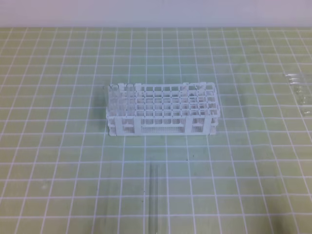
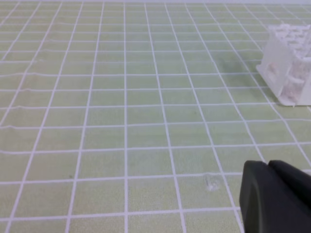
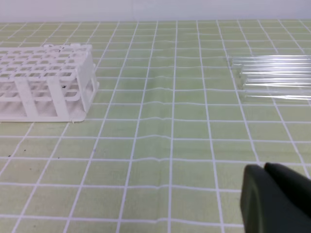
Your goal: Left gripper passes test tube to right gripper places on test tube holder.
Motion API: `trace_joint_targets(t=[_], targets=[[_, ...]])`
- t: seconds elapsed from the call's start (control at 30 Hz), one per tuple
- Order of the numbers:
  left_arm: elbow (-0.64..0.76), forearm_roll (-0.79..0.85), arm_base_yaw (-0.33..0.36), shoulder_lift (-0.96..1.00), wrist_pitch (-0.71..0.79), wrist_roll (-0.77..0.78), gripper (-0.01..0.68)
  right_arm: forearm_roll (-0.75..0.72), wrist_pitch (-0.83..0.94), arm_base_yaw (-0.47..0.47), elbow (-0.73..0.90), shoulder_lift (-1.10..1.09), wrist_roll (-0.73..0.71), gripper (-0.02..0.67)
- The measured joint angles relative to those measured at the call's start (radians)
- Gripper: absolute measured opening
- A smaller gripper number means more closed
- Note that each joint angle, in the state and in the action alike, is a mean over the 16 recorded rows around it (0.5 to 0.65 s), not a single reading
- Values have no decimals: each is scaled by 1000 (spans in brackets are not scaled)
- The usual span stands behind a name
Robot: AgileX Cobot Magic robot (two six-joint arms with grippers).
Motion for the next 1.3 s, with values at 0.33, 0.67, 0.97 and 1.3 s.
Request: trace_joint_targets(t=[0.33,0.67,0.97,1.3], targets=[[-4,0,0,6,2,0,-2,0,0,0,0,0,0,-16],[-4,-3,0,4,-4,0,-2,0,0,0,0,0,0,-16],[-7,-8,0,4,-38,0,-2,0,0,0,0,0,0,-16],[-9,-44,0,11,-150,-57,-3,0,0,0,0,0,0,-16]])
